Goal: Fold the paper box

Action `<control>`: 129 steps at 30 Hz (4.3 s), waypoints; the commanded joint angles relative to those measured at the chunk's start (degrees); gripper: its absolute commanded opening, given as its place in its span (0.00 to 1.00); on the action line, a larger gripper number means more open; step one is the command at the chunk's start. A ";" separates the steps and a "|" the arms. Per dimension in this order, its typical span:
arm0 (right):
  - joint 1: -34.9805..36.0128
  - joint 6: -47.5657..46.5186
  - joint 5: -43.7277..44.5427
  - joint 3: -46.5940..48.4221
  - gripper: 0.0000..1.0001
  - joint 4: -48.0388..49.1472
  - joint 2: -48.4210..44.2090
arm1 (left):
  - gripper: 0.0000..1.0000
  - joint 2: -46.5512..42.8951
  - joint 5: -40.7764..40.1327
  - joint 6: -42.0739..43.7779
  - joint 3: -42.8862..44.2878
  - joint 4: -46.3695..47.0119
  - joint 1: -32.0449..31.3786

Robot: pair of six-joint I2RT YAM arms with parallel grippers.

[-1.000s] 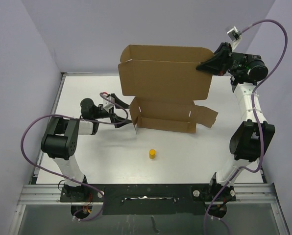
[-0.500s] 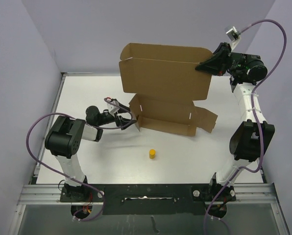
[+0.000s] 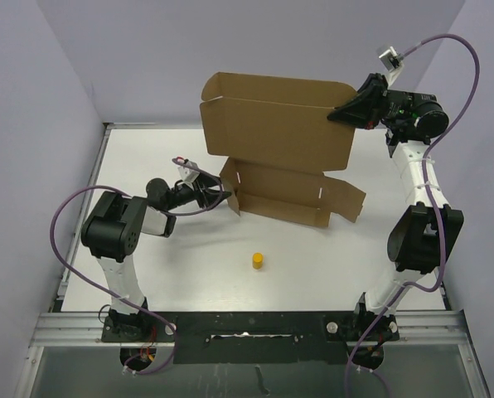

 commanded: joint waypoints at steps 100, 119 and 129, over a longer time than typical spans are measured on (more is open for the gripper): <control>7.72 -79.08 32.54 28.18 0.00 -104.17 -8.00 | 0.00 -46.65 -5.50 -14.85 16.30 -88.55 16.45; 8.55 -80.47 19.46 -4.89 0.00 -86.80 -13.11 | 0.00 -32.86 -25.42 -4.58 2.23 -60.17 4.52; 8.43 -70.30 15.75 -13.98 0.00 -87.24 -15.96 | 0.00 -42.77 -29.83 -0.86 -14.01 -48.52 3.71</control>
